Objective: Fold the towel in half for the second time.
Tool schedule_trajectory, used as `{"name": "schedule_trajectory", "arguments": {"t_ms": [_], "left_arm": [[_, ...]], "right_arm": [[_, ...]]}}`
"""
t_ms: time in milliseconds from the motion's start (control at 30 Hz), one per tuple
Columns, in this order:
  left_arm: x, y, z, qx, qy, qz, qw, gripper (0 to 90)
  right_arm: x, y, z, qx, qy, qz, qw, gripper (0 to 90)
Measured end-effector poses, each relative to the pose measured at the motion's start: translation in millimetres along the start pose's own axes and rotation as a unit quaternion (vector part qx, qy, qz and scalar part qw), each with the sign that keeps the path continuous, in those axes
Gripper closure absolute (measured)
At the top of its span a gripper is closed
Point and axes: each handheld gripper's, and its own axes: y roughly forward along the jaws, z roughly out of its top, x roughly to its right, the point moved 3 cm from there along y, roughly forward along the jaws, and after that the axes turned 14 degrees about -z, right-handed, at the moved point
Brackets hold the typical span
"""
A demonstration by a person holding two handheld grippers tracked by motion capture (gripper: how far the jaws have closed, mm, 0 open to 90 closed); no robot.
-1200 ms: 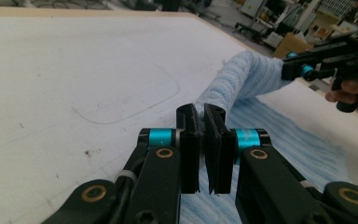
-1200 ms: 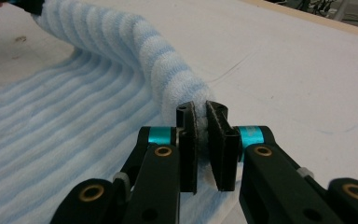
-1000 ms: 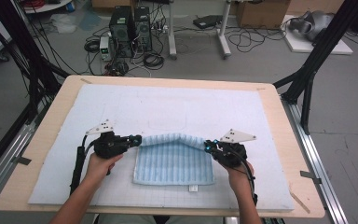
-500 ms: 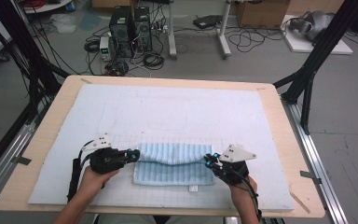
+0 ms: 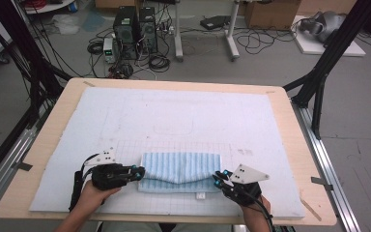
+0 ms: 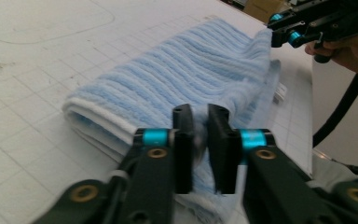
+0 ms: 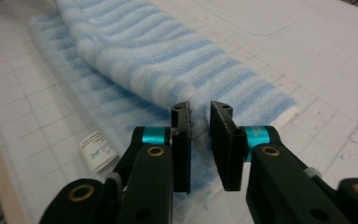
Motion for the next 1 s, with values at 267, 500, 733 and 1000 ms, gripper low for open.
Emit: {"name": "schedule_trajectory", "arguments": {"t_ms": [267, 500, 733, 1000], "left_arm": [[-13.8, -4.4, 18.4, 0.062, -0.003, 0.039, 0.9973, 61.5], [-21.8, 13.6, 8.9, -0.002, -0.03, 0.057, 0.9979, 72.6], [-13.8, 21.5, 0.7, -0.053, -0.034, 0.053, 0.9966, 74.5], [-3.4, 14.3, -0.4, -0.032, -0.001, 0.04, 0.9987, 56.5]], "right_arm": [[15.2, 2.9, 21.9, 0.022, 0.044, -0.066, 0.9966, 57.6], [5.5, 38.8, 13.5, -0.056, 0.008, -0.057, 0.9968, 63.5], [-0.2, 37.2, 2.1, -0.071, 0.013, -0.021, 0.9971, 64.4], [1.6, 17.0, 4.6, -0.018, 0.036, 0.017, 0.9991, 57.6]]}}
